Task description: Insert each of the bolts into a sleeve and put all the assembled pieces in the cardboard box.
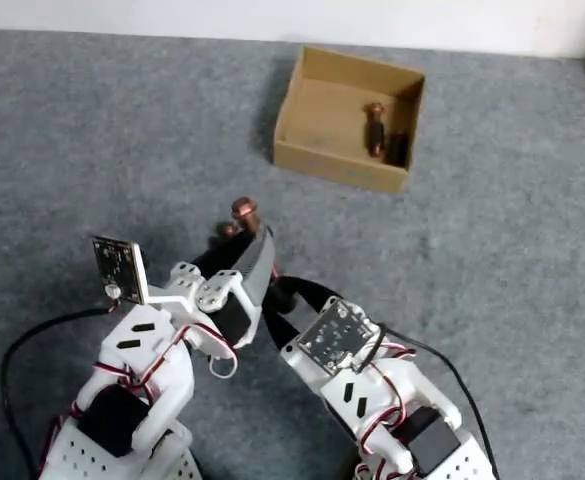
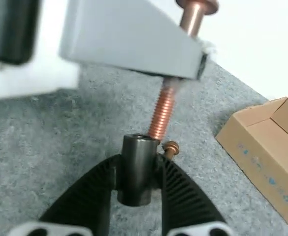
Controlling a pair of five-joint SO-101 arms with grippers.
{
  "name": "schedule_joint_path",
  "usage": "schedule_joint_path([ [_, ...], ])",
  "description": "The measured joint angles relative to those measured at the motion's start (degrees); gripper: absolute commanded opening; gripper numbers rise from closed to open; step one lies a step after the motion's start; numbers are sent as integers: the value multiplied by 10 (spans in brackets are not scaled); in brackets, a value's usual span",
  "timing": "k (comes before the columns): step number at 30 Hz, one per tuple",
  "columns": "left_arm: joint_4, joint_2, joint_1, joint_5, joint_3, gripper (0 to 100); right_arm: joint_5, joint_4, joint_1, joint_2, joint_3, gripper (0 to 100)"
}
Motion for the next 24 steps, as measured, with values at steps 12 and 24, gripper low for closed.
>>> schedule_joint_path([
  [12,22,-1,0,30,0,4,-13,-4,29,0,0,4],
  [24,4,-8,-1,69,38,4,-13,-4,30,0,9,4],
])
